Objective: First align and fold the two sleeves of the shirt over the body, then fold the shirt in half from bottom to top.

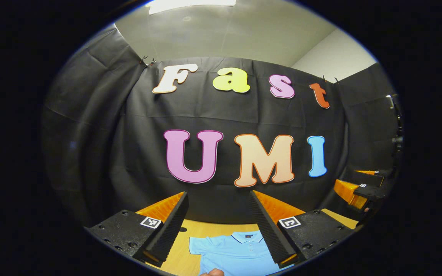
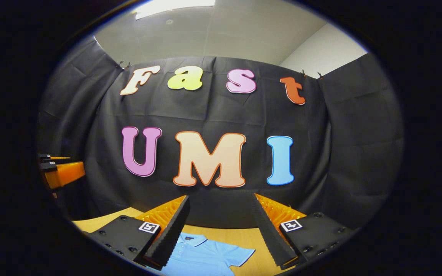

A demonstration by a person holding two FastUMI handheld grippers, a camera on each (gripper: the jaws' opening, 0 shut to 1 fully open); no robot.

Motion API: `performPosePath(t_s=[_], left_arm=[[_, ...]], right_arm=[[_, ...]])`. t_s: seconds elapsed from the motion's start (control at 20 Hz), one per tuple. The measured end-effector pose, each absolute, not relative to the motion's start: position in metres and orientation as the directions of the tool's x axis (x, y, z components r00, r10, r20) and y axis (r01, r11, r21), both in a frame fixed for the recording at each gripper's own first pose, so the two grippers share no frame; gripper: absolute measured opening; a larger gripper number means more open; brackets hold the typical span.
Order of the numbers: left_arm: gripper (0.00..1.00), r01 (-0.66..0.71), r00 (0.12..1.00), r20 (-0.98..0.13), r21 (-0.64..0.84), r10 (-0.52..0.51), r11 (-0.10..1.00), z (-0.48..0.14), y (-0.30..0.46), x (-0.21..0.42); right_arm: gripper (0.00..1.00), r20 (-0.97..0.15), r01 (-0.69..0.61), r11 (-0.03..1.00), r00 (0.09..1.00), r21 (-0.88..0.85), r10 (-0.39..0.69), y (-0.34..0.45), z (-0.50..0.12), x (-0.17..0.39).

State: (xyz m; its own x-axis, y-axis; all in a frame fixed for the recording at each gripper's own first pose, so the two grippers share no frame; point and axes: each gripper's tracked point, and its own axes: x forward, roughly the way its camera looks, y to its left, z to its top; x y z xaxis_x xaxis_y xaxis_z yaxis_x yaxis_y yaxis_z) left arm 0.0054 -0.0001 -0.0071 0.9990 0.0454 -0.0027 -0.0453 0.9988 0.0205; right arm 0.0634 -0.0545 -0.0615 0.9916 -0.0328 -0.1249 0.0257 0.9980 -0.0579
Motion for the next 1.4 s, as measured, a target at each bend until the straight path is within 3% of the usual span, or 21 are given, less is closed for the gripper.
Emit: performPosePath(t_s=[0.35,0.85,1.4], left_arm=[[0.95,-0.133,0.99,-0.039,0.059,0.135,0.989,-0.021,0.001,0.001],[0.95,-0.258,0.958,-0.095,0.131,0.271,0.957,-0.044,-0.004,-0.008],[0.95,-0.309,0.925,-0.17,0.178,0.339,0.934,-0.075,-0.005,-0.007]], right_arm=[[0.98,-0.413,0.019,0.993,0.908,-0.113,-0.064,-0.123,-0.186,0.104],[0.99,-0.684,-0.107,0.984,0.729,-0.144,-0.02,-0.158,-0.355,0.121],[1.0,-0.848,-0.138,0.985,0.53,-0.107,-0.018,-0.174,-0.488,0.097]])
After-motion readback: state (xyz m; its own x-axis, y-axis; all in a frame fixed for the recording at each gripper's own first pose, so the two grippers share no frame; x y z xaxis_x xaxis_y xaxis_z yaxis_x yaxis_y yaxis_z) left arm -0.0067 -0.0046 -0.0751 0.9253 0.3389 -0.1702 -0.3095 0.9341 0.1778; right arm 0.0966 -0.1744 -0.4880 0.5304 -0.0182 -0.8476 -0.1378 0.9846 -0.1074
